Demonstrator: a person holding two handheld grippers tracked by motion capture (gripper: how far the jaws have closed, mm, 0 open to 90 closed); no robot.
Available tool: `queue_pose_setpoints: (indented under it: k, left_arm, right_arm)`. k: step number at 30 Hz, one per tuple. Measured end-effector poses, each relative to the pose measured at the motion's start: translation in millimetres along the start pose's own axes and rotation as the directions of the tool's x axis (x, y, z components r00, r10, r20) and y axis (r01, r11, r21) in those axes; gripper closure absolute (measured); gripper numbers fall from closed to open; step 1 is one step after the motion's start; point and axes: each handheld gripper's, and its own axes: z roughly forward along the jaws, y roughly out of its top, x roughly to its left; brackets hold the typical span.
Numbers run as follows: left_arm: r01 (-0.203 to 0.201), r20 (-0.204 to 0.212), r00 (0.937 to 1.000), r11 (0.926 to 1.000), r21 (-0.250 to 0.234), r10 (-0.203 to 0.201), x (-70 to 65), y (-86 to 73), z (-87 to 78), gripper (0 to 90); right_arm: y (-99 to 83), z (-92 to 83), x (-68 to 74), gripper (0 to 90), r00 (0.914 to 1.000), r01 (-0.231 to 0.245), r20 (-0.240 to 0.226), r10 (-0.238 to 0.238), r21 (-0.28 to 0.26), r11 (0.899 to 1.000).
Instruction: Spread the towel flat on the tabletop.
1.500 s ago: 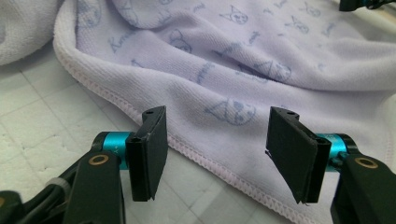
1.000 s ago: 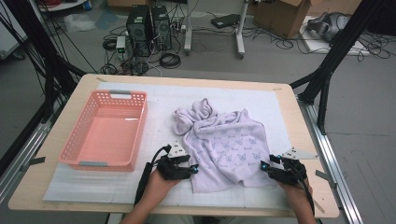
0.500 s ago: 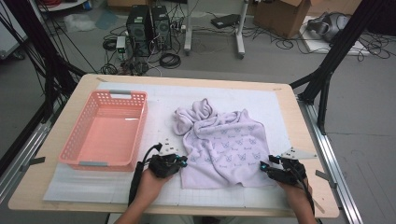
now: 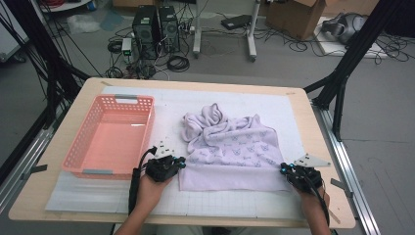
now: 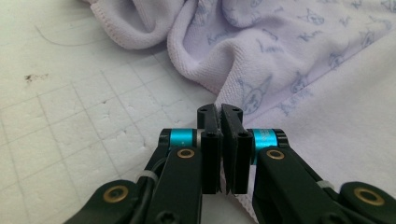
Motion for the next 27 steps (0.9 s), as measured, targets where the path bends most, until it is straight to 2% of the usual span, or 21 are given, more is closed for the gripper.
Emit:
queue_pose_setpoints:
  k: [1, 2, 3, 4, 5, 8, 16, 23, 24, 27]
  left_arm:
    - [-0.002, 0.01, 0.9999, 1.0, 0.0, 0.002, 0.0, -0.6, 0.2, 84.9]
    - [0.009, 0.023, 0.9997, 1.0, 0.003, -0.009, -0.1, -1.2, 0.8, 81.2]
    - [0.024, 0.032, 0.9992, 0.9997, 0.01, -0.024, 0.2, -1.7, 1.4, 62.9]
    - [0.035, 0.038, 0.9987, 0.9993, 0.011, -0.035, 0.1, -2.2, 1.5, 62.9]
    - [0.037, 0.042, 0.9984, 0.9993, 0.007, -0.037, 0.0, -2.8, 0.3, 56.9]
    - [0.04, 0.05, 0.998, 0.9992, -0.005, -0.04, -0.7, -5.3, -5.0, 51.0]
    - [0.055, 0.08, 0.9953, 0.9985, -0.003, -0.055, -7.2, -16.7, -16.8, 49.3]
    - [0.067, 0.102, 0.9924, 0.9976, 0.019, -0.069, -26.0, -29.4, -27.0, 49.7]
    - [0.065, 0.1, 0.9928, 0.9977, 0.019, -0.066, -29.4, -31.3, -27.1, 47.7]
    - [0.043, 0.076, 0.9961, 0.999, 0.015, -0.044, -38.9, -34.1, -28.5, 48.0]
  right_arm:
    - [0.0, 0.0, 0.0, 82.8, 1.0, 0.0, 0.0, 0.0, 0.0, 1.0]
    - [-0.7, 0.0, 0.1, 74.8, 1.0, -0.008, -0.002, 0.008, -0.002, 1.0]
    - [-2.9, -1.1, -0.1, 64.1, 0.9995, -0.02, -0.024, 0.02, -0.006, 1.0]
    - [-2.9, -1.1, -0.1, 64.1, 0.9995, -0.02, -0.024, 0.02, -0.006, 1.0]
    - [-3.9, -2.4, -0.4, 61.0, 0.9992, -0.023, -0.033, 0.023, -0.012, 1.0]
    - [-5.7, -7.8, -1.6, 57.3, 0.9984, -0.045, -0.034, 0.044, -0.026, 0.999]
    - [-12.6, -19.1, 2.3, 54.8, 0.9973, -0.055, -0.052, 0.053, -0.041, 0.998]
    - [-29.1, -36.2, 9.0, 53.3, 0.9978, -0.048, -0.046, 0.047, -0.023, 0.999]
    - [-34.0, -42.1, 9.5, 53.3, 0.9982, -0.046, -0.038, 0.045, -0.017, 0.999]
    - [-39.5, -45.3, 10.0, 54.0, 0.9983, -0.046, -0.034, 0.047, 0.007, 0.999]
